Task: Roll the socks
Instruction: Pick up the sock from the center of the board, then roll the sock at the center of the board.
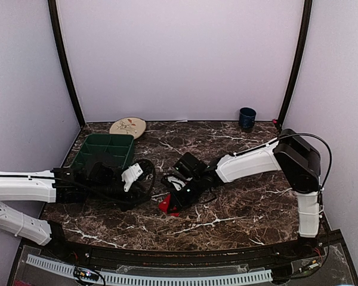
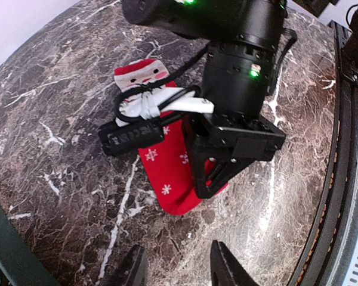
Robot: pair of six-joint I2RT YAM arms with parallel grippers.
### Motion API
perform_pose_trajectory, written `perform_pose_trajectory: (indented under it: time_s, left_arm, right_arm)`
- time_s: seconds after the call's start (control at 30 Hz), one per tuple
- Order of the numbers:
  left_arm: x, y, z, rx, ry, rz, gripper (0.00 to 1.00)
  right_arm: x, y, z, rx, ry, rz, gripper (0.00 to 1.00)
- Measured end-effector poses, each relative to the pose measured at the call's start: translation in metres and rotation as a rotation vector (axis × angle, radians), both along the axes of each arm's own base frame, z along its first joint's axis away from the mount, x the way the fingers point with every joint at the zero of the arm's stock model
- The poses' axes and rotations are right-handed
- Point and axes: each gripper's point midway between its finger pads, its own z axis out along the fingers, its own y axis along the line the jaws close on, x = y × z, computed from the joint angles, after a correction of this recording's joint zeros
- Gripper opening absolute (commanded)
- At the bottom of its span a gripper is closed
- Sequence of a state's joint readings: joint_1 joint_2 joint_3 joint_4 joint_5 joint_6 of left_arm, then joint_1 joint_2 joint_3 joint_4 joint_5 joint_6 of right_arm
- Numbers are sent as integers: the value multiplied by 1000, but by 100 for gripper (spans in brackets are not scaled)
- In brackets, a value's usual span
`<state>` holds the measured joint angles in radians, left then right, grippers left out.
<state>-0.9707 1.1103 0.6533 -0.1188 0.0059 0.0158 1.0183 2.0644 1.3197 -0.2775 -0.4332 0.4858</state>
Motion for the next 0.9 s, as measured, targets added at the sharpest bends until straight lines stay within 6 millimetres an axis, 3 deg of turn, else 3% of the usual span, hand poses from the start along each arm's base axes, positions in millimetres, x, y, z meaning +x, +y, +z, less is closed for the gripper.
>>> perform_pose_trajectory:
  time_s: [0.57,0.73,0.9]
  left_arm:
    - [-17,-24,-51,92,77,-212,38]
    - [-14,-30,-65,126,77,-241,40]
    - [-6,-42,-65,131,51,-257,40]
  right_arm:
    - [1,-9,15,132,315,-80,5]
    - [3,-13,17,135,347,-85,5]
    - [2,-16,16,122,364,-89,5]
